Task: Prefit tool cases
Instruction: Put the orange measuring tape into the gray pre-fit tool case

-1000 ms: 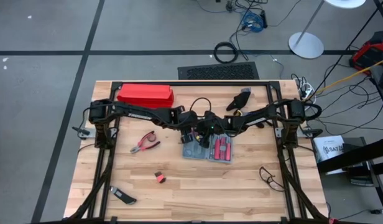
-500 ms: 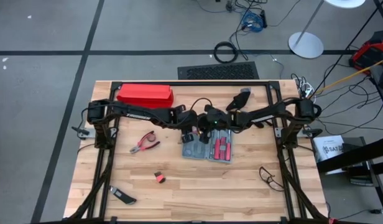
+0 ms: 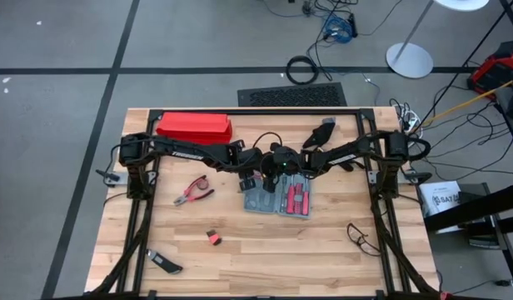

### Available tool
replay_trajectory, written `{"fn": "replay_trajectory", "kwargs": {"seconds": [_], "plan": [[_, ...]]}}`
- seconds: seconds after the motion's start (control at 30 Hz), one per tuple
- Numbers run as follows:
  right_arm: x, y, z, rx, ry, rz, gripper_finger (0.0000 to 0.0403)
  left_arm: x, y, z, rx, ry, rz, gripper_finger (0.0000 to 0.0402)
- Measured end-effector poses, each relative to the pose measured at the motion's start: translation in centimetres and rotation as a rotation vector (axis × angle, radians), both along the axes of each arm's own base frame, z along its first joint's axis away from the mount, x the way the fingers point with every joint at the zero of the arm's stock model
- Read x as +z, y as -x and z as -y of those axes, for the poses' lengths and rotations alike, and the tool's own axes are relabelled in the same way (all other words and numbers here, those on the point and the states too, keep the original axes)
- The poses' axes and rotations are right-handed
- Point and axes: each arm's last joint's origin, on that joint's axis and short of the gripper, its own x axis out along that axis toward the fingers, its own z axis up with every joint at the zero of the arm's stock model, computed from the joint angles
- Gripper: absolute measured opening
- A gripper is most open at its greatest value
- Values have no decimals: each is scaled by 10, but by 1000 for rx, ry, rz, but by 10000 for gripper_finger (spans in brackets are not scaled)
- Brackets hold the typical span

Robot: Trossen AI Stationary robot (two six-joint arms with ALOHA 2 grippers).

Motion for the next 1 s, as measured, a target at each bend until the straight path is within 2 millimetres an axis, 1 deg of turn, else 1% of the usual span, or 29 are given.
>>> {"fn": "replay_trajectory", "kwargs": {"seconds": [0.07, 0.2, 0.27, 0.3, 0.37, 0.4, 0.6, 0.63, 0.7, 0.87, 0.93, 1.0], "plan": [[-1, 0, 0, 5, 1, -4, 0, 0, 1, 0, 15, 8, -4, 116], [11, 3, -2, 2, 56, 1, 0, 0, 0, 4, 16, 4, -4, 116], [14, 5, -3, -13, 81, -17, 0, 4, 2, 5, 22, -18, 0, 116], [13, 7, -2, -20, 85, -45, 0, 10, 3, 5, 28, -34, 11, 116], [3, 12, 0, -31, 74, -113, 0, 27, 6, 5, 42, -75, 56, 116], [1, 11, 1, -35, 74, -119, 0, 35, 10, 5, 48, -88, 70, 116], [-6, 9, 7, -48, 58, -109, 0, 82, 32, 3, 67, -184, 174, 116], [-7, 8, 7, -48, 60, -103, 0, 89, 36, 2, 69, -188, 191, 116], [-7, 6, 7, -37, 68, -86, 0, 95, 39, 3, 70, -192, 213, 116], [-2, 7, 7, -12, 80, -76, 0, 100, 44, 3, 69, -191, 205, 116], [7, 8, 5, 1, 92, -60, 0, 98, 46, 4, 67, -189, 180, 116], [21, 10, 1, 13, 105, -36, 0, 96, 48, 3, 71, -197, 148, 116]]}}
